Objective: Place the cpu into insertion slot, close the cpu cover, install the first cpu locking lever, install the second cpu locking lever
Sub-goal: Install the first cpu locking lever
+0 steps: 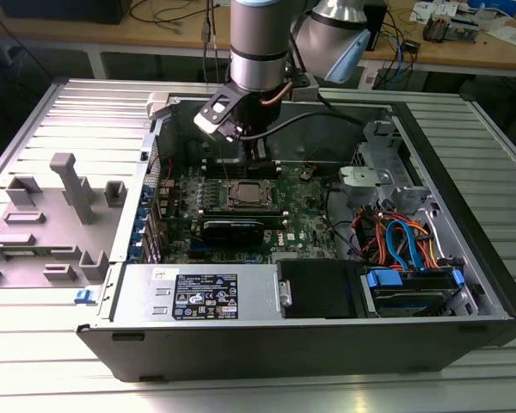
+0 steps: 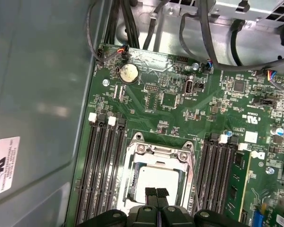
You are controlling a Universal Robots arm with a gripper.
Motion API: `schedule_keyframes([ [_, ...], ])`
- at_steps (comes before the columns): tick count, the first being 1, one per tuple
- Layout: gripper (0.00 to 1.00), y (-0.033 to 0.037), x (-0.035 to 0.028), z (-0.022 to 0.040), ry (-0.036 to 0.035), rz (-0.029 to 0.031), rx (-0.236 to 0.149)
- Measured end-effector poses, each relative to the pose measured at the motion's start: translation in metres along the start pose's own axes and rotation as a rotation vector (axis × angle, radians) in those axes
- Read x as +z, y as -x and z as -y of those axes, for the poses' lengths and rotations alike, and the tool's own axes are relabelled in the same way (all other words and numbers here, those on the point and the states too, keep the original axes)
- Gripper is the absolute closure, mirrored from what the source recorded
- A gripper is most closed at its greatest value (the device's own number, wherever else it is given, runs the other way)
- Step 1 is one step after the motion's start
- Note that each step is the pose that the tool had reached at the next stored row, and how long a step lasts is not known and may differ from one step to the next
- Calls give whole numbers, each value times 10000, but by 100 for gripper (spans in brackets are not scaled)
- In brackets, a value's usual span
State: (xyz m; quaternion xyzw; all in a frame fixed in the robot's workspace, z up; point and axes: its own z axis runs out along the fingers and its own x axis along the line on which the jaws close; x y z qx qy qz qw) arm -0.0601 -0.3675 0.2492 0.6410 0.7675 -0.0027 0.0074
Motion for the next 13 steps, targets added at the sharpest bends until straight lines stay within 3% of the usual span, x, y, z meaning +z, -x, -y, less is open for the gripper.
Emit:
schedule_keyframes([
  [7, 89, 2, -136, -1, -2, 1, 0],
  [13, 89, 2, -141, -1, -2, 0, 0],
])
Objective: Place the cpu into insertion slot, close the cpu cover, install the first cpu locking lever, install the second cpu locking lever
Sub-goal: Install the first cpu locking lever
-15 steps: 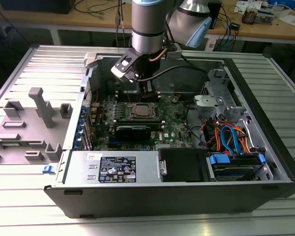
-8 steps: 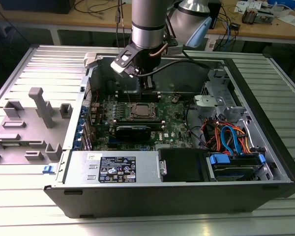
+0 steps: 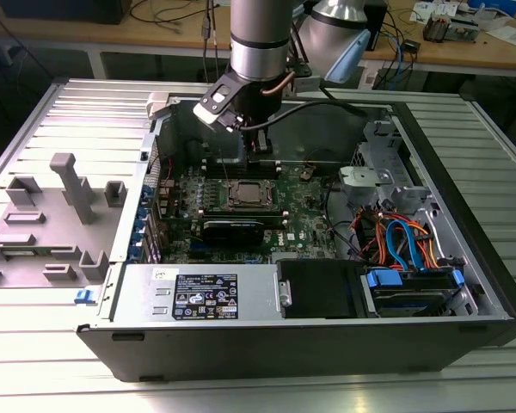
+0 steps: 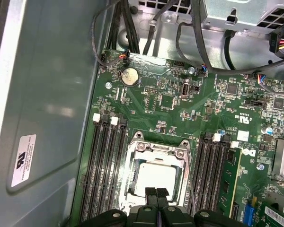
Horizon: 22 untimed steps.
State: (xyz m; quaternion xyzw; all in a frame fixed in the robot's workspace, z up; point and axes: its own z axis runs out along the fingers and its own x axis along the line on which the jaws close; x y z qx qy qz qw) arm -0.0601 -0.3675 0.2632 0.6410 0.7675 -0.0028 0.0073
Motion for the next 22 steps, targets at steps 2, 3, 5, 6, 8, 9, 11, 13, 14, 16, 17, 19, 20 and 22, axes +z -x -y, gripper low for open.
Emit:
schedule_keyframes([
  [2, 89, 0, 0, 0, 0, 0, -9],
  [3, 89, 0, 0, 0, 0, 0, -27],
  [5, 89, 0, 0, 0, 1, -1, -77],
  [6, 89, 0, 0, 0, 2, -1, -106],
  [8, 89, 0, 0, 0, 5, -2, -331],
  [9, 89, 0, 0, 0, 7, -2, -482],
  [11, 89, 0, 0, 0, 11, -4, -785],
  [13, 89, 0, 0, 0, 16, -5, -1084],
  [14, 89, 0, 0, 0, 18, -6, -1247],
  [16, 89, 0, 0, 0, 23, -8, -1577],
  [17, 89, 0, 0, 0, 27, -9, -1832],
  [19, 89, 0, 0, 0, 34, -11, -2337],
  [20, 89, 0, 0, 0, 38, -13, -2582],
  [22, 89, 0, 0, 0, 46, -15, -3080],
])
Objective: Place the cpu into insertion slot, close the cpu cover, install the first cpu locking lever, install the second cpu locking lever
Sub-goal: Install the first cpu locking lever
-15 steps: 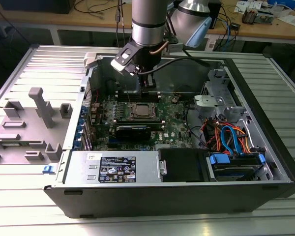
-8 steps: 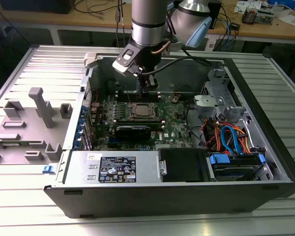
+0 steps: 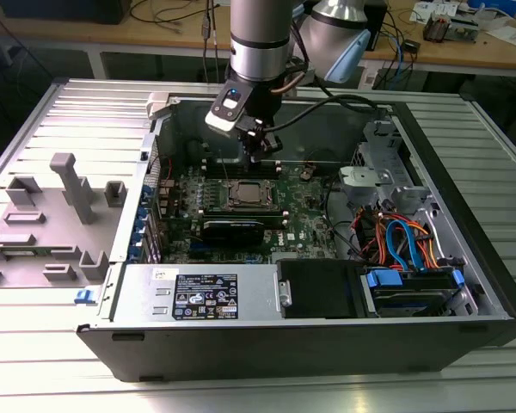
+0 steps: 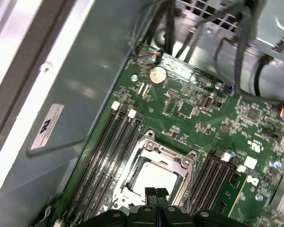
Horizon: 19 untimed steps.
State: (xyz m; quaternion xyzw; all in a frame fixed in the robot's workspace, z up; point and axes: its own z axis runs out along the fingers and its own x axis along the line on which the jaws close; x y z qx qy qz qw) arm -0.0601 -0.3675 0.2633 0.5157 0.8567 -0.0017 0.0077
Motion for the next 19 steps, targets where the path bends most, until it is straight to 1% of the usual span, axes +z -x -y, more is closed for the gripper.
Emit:
schedule_keyframes([
  [2, 89, 0, 0, 0, 6, -2, -403],
  [5, 89, 0, 0, 0, 18, -6, -1216],
  [9, 89, 0, 0, 0, 29, -9, -1908],
  [13, 89, 0, 0, 0, 45, -15, -3026],
  [14, 89, 0, 0, 0, 48, -16, -3185],
  [19, 89, 0, 0, 0, 48, -16, -3210],
])
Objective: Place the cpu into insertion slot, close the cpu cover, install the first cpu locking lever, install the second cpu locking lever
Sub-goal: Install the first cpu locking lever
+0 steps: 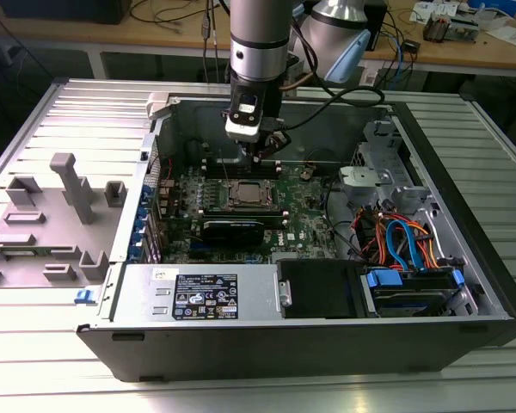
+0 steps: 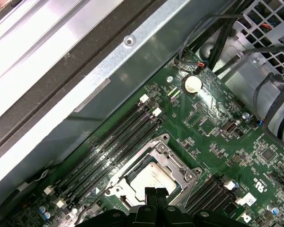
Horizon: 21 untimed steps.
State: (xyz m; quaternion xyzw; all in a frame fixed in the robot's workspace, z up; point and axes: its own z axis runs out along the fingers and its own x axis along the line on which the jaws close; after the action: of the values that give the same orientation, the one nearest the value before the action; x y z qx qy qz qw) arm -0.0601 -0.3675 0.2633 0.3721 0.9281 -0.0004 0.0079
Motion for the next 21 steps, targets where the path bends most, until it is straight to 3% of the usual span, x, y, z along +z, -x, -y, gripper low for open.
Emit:
schedule_keyframes([
  [8, 89, 0, 0, 0, 3, -1, -150],
  [10, 89, 0, 0, 0, 10, -3, -674],
  [12, 89, 0, 0, 0, 22, -7, -1474],
  [16, 89, 0, 0, 0, 34, -11, -2253],
  [17, 89, 0, 0, 0, 40, -13, -2695],
  [21, 89, 0, 0, 0, 53, -18, -3588],
])
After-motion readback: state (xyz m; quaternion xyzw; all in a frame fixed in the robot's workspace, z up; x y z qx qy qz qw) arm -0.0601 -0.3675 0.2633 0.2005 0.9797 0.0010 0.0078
